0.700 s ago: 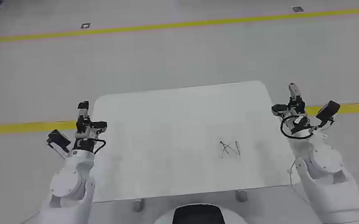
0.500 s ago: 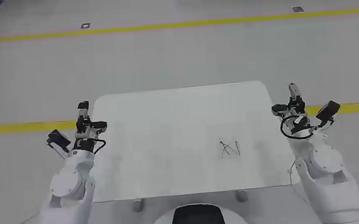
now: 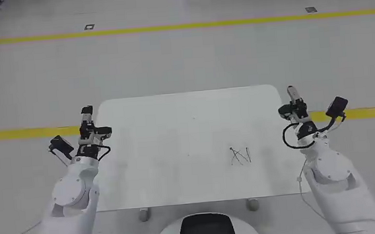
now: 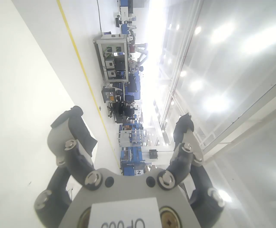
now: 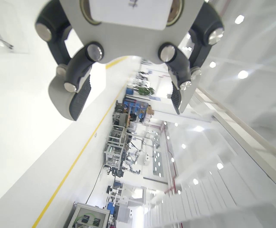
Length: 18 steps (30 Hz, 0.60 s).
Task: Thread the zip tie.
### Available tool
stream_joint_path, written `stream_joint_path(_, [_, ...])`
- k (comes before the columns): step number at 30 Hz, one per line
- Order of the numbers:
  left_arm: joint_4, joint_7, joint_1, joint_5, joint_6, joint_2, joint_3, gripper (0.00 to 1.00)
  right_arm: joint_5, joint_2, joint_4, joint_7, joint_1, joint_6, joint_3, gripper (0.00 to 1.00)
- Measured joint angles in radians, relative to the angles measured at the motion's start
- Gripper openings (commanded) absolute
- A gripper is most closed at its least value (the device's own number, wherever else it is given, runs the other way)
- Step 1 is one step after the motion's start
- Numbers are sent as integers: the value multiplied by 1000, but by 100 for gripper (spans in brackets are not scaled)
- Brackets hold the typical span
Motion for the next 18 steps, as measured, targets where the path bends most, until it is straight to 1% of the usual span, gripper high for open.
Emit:
stream_joint_path(2, [0,0,0,0,0,0,0,100,-102,4,12,53,18,9,-18,100])
stream_joint_path(4, [0,0,0,0,0,0,0,100,-163,7,12,98,27,-18,-29,100])
stream_joint_path(6, [0,0,0,0,0,0,0,100,-173,7,12,103,27,-34,-28,100])
stream_joint_path(14, [0,0,0,0,0,0,0,100,-170,8,11,101,28,-32,-28,100])
stream_joint_path(16, [0,0,0,0,0,0,0,100,-207,12,6,133,46,-21,-34,100])
stream_joint_path(18, [0,0,0,0,0,0,0,100,-288,15,8,191,78,-4,-43,100])
